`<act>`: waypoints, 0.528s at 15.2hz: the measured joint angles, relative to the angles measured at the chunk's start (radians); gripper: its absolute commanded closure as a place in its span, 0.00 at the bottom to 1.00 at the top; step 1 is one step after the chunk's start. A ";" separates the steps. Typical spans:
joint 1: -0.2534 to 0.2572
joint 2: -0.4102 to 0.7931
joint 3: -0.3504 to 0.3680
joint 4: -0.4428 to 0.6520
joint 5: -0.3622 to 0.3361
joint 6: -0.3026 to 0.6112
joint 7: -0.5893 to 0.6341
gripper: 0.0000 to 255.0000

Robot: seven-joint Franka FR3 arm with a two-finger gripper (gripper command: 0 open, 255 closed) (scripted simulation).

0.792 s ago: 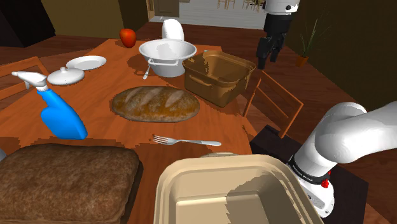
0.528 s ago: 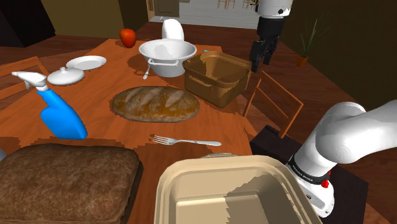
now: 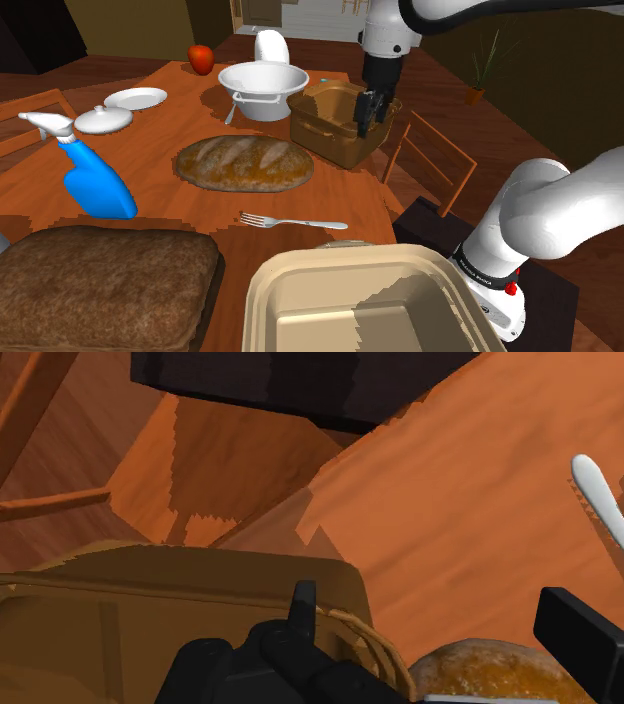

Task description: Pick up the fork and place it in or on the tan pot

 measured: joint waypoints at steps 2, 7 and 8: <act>0.021 0.032 0.027 -0.013 0.015 0.055 0.005 0.00; 0.072 0.137 0.100 0.004 0.045 0.169 0.026 0.00; 0.081 0.162 0.115 0.011 0.049 0.192 0.031 0.00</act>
